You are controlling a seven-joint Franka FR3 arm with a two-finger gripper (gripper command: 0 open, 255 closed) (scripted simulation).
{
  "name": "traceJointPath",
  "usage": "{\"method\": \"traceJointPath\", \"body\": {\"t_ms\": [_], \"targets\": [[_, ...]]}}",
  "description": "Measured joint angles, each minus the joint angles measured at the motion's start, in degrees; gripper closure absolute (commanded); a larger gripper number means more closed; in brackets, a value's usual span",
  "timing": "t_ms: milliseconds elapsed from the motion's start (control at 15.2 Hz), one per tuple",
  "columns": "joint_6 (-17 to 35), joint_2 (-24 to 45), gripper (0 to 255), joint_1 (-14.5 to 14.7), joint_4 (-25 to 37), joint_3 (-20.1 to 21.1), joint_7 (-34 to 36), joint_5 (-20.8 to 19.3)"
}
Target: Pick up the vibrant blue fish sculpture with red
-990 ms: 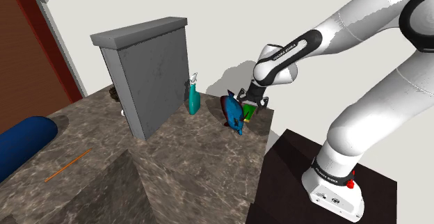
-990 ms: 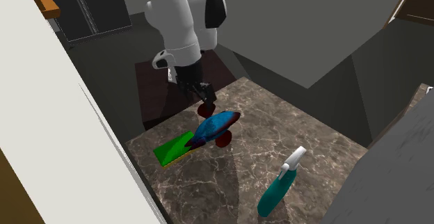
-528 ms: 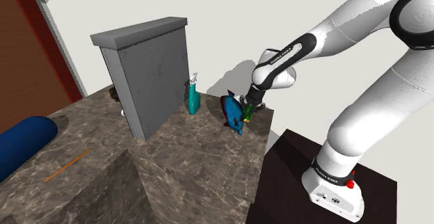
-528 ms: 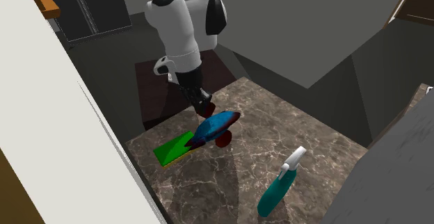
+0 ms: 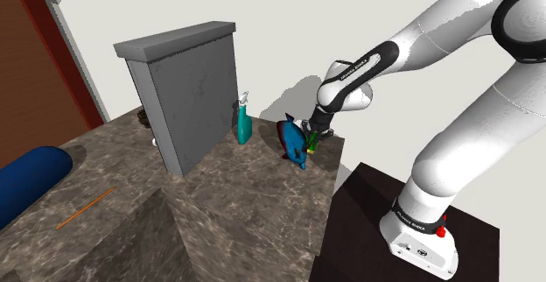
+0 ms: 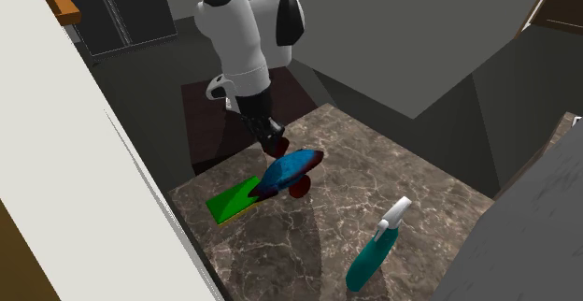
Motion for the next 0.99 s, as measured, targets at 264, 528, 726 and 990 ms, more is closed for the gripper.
{"method": "traceJointPath", "body": {"t_ms": [264,528,726,990], "targets": [[-3.66,-2.92,255,-0.72,0.63,0.39,1.45,-1.51],[-7.3,-5.55,255,-1.35,1.65,0.59,2.52,-2.68],[-10.13,-7.46,255,-1.77,2.59,0.7,3.26,-3.45],[-13.77,-9.65,255,-2.18,4.09,0.88,4.22,-4.28]]}}
